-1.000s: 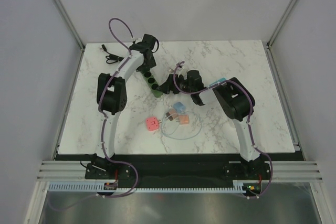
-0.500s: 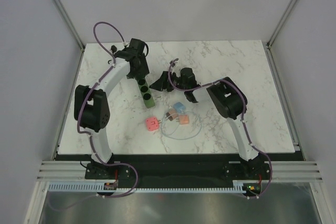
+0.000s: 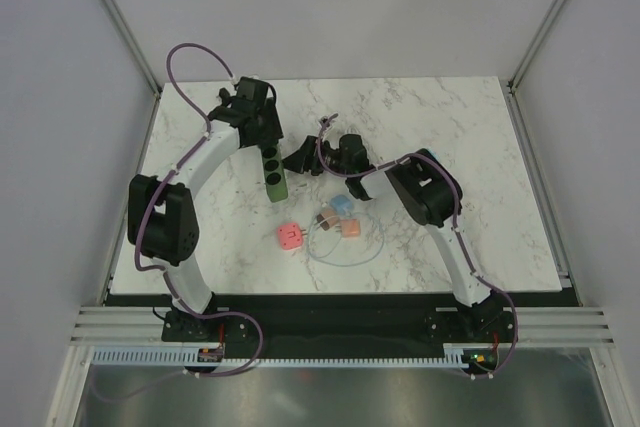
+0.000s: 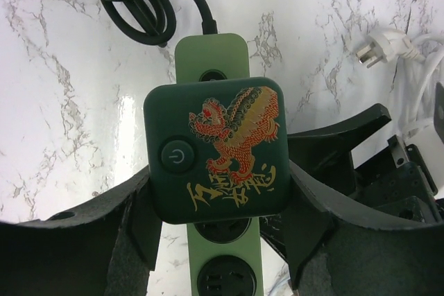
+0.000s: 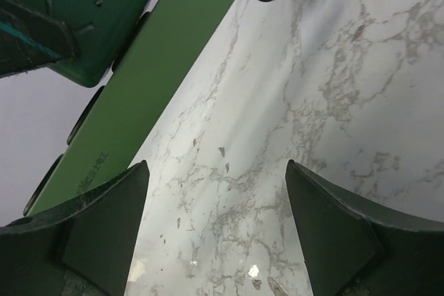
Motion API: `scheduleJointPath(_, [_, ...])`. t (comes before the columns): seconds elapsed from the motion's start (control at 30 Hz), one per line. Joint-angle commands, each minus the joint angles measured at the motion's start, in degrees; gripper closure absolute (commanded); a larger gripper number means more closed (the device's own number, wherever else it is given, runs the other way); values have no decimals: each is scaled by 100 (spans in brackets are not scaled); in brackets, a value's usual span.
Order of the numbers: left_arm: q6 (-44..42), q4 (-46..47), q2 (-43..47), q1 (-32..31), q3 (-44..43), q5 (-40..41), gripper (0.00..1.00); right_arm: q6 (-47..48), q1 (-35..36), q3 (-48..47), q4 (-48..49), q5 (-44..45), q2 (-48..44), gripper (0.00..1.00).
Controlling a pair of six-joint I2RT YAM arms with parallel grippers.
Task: Pull the plug off the socket
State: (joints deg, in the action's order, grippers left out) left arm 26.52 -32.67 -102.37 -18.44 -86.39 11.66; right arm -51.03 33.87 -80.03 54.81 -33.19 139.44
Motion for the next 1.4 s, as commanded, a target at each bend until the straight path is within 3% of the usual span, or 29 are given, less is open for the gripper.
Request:
scheduleJointPath(0.0, [-217,498,164,-29,-45,-33,98,557,-117,312,-670,584,-417,12])
scheduleJointPath(0.4, [-288,647,191,-20,114,258,98,971,-152,620,-1024,788,-979,11])
scheduleJointPath(0.67, [-279,691,94,-11,105,249,98,-187,-117,796,-103,366,-1269,10])
scheduleJointPath(0.8, [-271,691,68,-20,105,231,98,-548,-82,419,-637,191,-1305,10])
scheduleJointPath(0.9, [-253,700,59,-20,96,196,98,-944,-38,461,-323,111,-1340,10])
scheduleJointPath(1.37, [-156,726,120,-20,122,126,98,-1147,392,-187,-655,111,-760,16])
